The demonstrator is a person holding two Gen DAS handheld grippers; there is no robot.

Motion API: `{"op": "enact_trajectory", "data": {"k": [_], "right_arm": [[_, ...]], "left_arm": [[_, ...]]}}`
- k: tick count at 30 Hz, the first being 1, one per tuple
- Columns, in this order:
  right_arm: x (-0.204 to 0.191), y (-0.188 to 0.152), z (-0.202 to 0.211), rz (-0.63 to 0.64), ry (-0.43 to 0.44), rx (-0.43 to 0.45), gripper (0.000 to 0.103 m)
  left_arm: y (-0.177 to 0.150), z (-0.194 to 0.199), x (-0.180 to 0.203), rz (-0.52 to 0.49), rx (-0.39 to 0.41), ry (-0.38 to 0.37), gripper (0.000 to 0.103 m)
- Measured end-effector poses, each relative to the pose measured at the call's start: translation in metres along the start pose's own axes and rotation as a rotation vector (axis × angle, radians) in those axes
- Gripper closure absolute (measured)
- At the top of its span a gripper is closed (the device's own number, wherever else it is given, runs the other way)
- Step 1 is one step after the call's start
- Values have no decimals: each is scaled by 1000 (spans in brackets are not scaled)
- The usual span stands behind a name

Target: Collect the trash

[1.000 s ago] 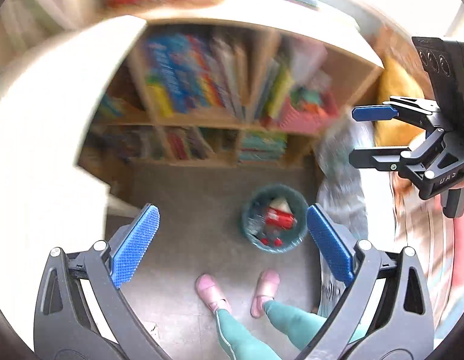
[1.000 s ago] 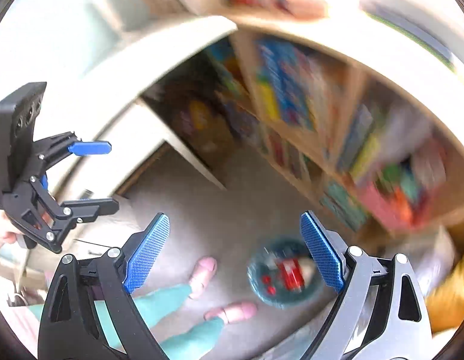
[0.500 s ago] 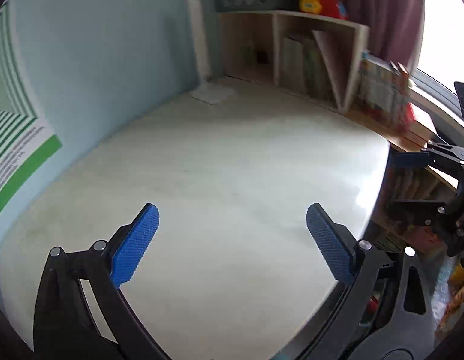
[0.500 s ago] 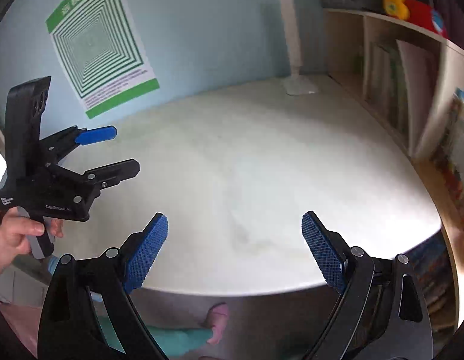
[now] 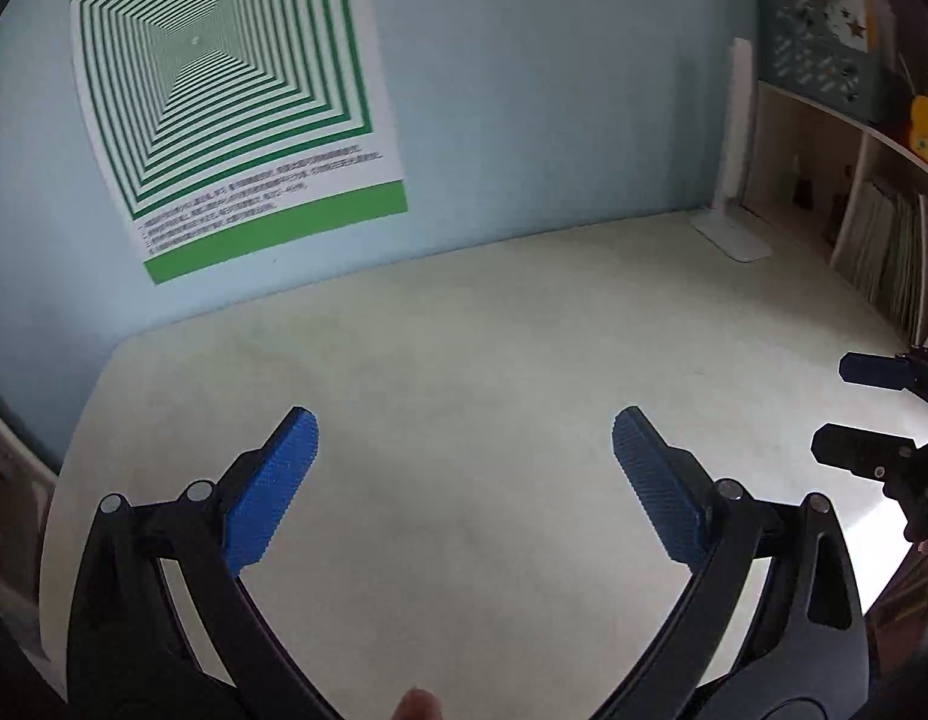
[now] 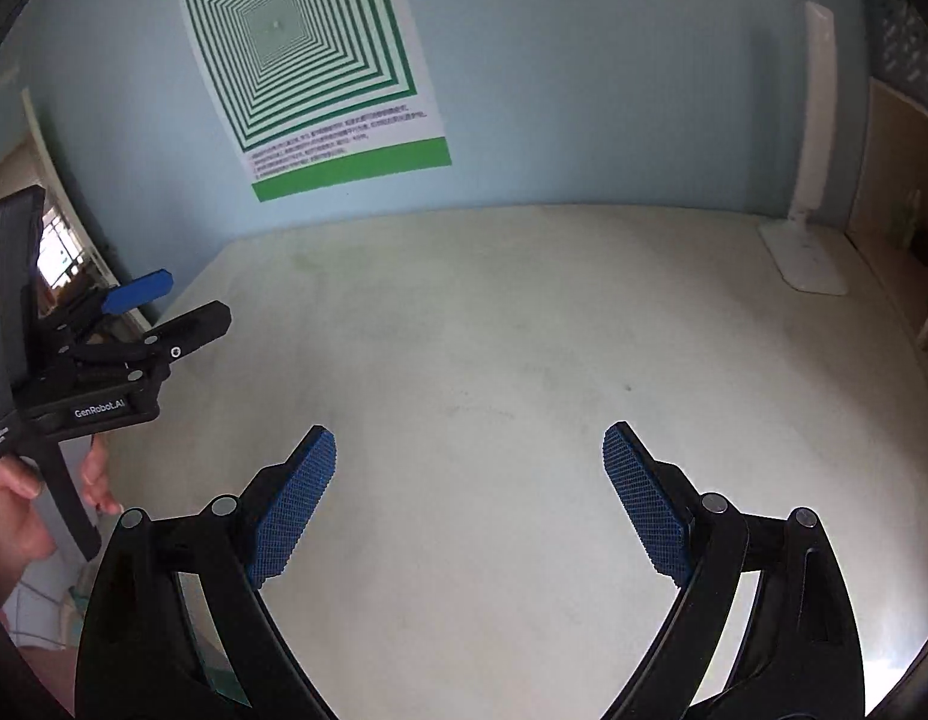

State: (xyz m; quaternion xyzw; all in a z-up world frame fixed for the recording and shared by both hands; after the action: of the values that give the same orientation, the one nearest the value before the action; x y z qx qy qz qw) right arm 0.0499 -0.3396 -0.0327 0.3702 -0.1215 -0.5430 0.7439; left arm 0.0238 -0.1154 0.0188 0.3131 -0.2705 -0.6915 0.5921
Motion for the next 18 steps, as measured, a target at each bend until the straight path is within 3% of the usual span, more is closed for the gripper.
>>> {"op": "enact_trajectory", "data": {"k": [9, 13, 18], "right_arm": [[1, 12, -35, 36, 0, -72, 13], [1, 17, -35, 55, 20, -70, 13], [3, 20, -33, 93, 19, -68, 13]], "left_arm": [[-17, -3, -38, 176, -34, 148, 7], [-17, 0, -39, 187, -13, 183, 7], [-14, 1, -33, 167, -15, 316, 6]]}}
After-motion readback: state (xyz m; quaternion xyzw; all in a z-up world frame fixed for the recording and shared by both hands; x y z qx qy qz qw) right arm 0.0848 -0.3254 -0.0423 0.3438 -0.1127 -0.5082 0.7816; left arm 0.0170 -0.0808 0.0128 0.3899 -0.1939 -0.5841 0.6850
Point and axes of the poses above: each gripper's, at about its wrist camera, not at the fingertips, and z roughly against the way its jaws point, x to its right, y to its top, the point moved 1 cm from there along -z, roughly the way its jaws point, and after that the axes turned 1 degree about -x, right-handed, at the moved point
